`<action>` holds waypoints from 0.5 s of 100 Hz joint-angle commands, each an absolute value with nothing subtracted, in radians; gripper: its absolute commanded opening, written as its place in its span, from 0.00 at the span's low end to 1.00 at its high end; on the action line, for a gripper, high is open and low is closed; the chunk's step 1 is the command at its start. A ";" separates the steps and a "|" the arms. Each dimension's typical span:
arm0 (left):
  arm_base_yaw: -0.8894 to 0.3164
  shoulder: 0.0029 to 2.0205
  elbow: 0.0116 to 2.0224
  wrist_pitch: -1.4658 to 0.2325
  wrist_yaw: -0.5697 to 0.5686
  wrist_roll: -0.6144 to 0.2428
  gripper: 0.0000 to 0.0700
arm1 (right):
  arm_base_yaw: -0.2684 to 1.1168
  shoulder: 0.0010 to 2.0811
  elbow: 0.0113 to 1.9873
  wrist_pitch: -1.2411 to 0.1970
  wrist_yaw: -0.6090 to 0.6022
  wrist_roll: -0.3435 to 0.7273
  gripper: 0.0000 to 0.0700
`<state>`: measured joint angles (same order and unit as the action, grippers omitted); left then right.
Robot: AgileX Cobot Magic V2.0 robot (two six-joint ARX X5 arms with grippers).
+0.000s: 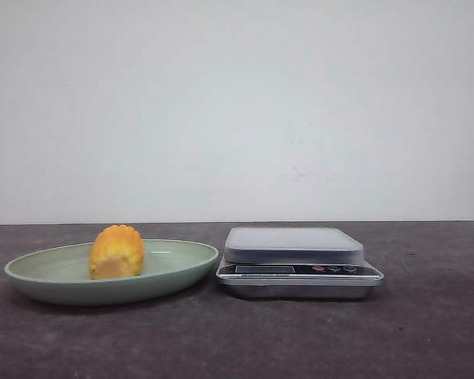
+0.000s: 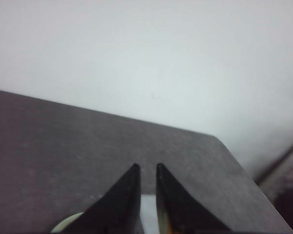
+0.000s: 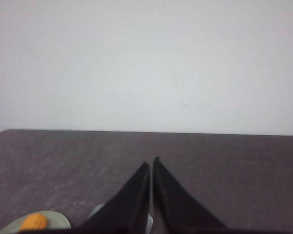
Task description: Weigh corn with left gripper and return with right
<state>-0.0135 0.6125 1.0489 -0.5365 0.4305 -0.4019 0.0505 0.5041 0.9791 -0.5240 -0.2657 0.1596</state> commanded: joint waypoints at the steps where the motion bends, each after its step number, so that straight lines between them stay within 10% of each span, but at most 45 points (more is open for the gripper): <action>1: -0.014 0.628 1.079 -0.540 0.461 -0.379 0.02 | 0.050 0.508 0.992 -0.525 -0.277 0.138 0.01; 12: -0.015 0.633 1.084 -0.561 0.490 -0.379 0.21 | 0.050 0.508 0.991 -0.525 -0.339 0.137 0.05; 28: -0.020 0.633 1.084 -0.633 0.499 -0.383 0.93 | 0.051 0.508 0.991 -0.526 -0.374 0.139 0.69; 50: -0.022 0.633 1.084 -0.712 0.525 -0.394 0.97 | 0.059 0.508 0.991 -0.526 -0.375 0.138 0.72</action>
<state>-0.0219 0.6285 1.0611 -0.7090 0.5228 -0.4000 0.0528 0.5041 0.9791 -0.5350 -0.3706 0.1452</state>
